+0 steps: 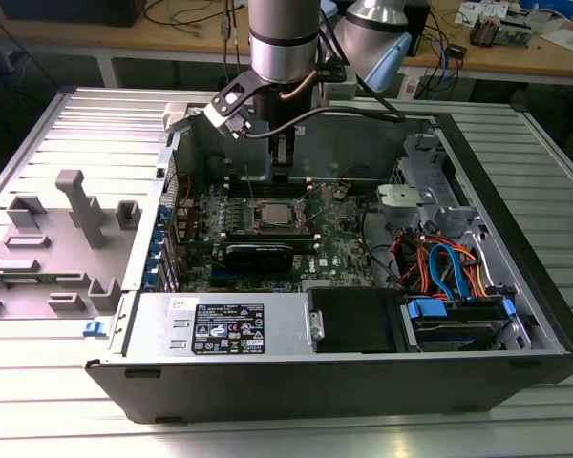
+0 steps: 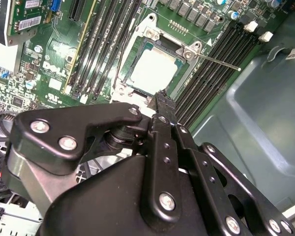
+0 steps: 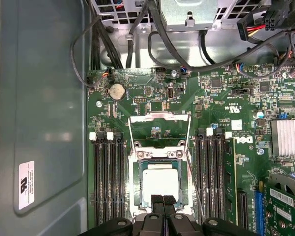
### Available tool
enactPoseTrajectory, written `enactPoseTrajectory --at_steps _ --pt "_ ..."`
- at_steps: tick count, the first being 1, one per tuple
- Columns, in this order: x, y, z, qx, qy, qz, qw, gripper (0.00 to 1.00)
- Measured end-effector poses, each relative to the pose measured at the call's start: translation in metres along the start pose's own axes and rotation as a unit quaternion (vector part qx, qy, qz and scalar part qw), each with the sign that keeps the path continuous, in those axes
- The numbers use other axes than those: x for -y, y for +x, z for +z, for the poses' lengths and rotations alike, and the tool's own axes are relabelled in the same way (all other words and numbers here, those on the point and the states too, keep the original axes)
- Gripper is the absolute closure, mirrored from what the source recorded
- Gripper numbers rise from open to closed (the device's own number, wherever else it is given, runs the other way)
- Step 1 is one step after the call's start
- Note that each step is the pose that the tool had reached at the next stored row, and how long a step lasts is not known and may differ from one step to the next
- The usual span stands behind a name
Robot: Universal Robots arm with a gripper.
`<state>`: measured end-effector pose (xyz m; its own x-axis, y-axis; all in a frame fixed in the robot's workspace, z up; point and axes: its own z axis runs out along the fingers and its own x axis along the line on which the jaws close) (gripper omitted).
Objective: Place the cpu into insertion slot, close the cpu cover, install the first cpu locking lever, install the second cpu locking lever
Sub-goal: 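Close the cpu cover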
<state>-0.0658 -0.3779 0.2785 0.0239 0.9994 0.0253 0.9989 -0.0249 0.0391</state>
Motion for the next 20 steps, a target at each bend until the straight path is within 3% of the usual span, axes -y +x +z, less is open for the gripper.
enactPoseTrajectory --at_steps 14,20 --pt "-0.0004 0.0002 -0.01 0.0 0.0 0.0 1.0 0.89" --pt "-0.0008 0.0002 -0.0111 -0.0001 0.0 0.0 1.0 0.89"
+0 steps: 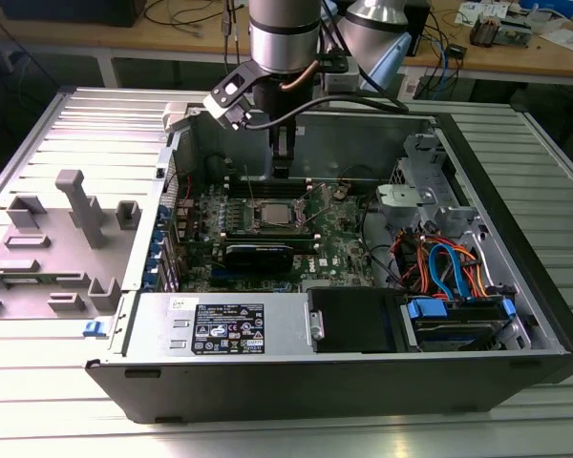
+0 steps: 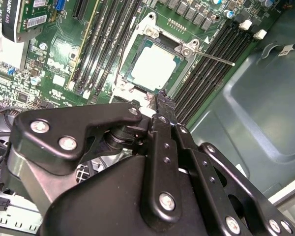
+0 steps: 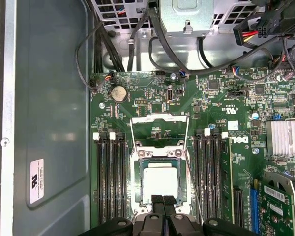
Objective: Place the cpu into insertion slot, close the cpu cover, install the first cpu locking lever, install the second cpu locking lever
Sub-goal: 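Close the cpu cover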
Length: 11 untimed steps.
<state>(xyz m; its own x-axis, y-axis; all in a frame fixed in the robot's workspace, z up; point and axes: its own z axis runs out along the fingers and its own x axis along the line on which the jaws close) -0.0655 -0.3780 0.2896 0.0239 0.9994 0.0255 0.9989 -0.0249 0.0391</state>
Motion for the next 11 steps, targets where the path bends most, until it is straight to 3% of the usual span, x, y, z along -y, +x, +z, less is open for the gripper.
enactPoseTrajectory --at_steps 11 --pt "-0.0026 0.0001 0.0001 0.0 0.0 0.0 1.0 0.89"
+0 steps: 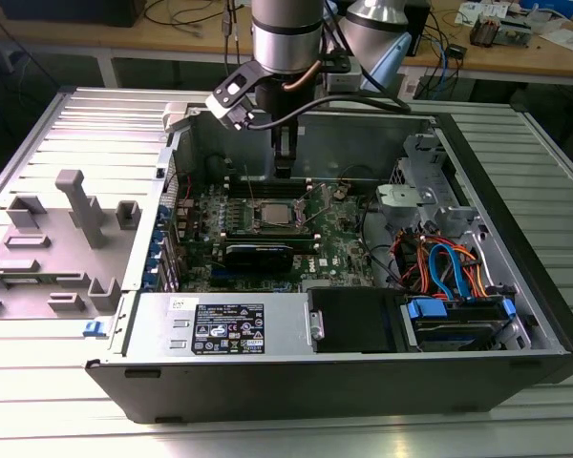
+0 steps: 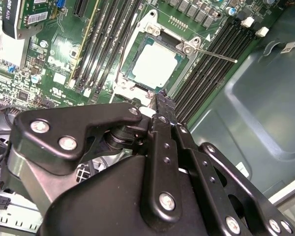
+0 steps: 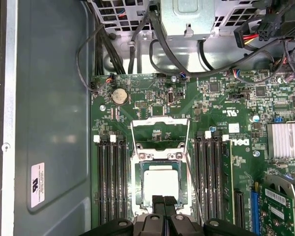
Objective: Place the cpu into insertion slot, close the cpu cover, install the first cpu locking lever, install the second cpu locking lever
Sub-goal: 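Close the cpu cover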
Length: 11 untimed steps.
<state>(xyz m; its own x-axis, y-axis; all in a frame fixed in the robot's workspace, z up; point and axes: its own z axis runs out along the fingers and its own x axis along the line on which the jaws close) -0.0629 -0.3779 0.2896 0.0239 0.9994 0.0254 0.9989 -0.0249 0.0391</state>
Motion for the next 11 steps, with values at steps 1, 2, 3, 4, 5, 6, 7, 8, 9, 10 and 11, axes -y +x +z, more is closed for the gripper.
enactPoseTrajectory --at_steps 1,2,3,4,5,6,7,8,9,10,11 --pt "-0.0004 0.0 0.0 0.0 0.0 0.0 1.0 0.89" --pt "-0.0005 0.0 0.0 0.0 0.0 0.0 1.0 0.89" --pt "-0.0007 0.0 0.0001 0.0 0.0 0.0 1.0 0.89" --pt "-0.0009 0.0 0.0 0.0 0.0 0.0 1.0 0.89" --pt "-0.001 0.0 0.0001 0.0 0.0 0.0 1.0 0.89" --pt "-0.0031 0.0001 0.0001 0.0 0.0 0.0 1.0 0.89" --pt "-0.0037 0.0001 0.0002 -0.0001 0.0 0.0 1.0 0.89" --pt "-0.0038 0.0001 0.0002 0.0 0.0 0.0 1.0 0.89" --pt "-0.0039 0.0001 0.0003 -0.0001 0.0 0.0 1.0 0.89" --pt "-0.0042 0.0001 0.0002 0.0 0.0 0.0 1.0 0.89" --pt "-0.0043 0.0001 0.0003 0.0 0.0 0.0 1.0 0.89"
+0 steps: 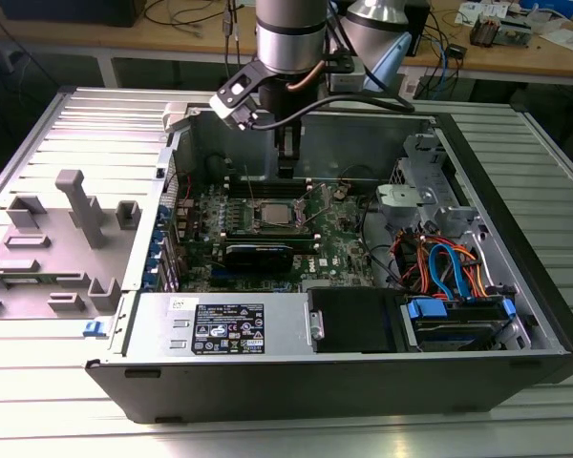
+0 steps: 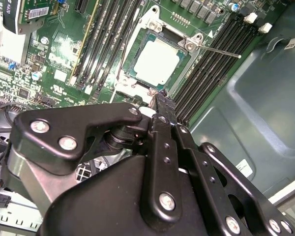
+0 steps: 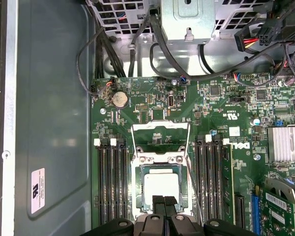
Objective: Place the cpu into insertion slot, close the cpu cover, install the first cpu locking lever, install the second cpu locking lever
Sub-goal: 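Close the cpu cover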
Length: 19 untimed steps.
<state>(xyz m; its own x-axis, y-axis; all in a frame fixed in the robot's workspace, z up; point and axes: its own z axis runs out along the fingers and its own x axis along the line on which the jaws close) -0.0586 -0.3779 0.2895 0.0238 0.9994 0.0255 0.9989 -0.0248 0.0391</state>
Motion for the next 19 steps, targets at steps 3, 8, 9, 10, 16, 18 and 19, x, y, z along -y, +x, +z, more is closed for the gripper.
enactPoseTrajectory --at_steps 3,8,9,10,16,18,19 --pt "-0.0008 0.0 0.0 0.0 0.0 0.0 1.0 0.89" --pt "-0.0022 0.0001 0.0001 0.0 0.0 0.0 1.0 0.89" --pt "-0.0025 0.0001 0.0001 0.0 0.0 0.0 1.0 0.89" --pt "-0.0026 0.0001 0.0001 0.0 0.0 0.0 1.0 0.89" --pt "-0.0039 0.0001 0.0001 0.0 0.0 0.0 1.0 0.89" --pt "-0.0043 0.0001 0.0002 0.0 0.0 0.0 1.0 0.89" --pt "-0.0046 0.0001 0.0002 0.0 0.0 0.0 1.0 0.89"
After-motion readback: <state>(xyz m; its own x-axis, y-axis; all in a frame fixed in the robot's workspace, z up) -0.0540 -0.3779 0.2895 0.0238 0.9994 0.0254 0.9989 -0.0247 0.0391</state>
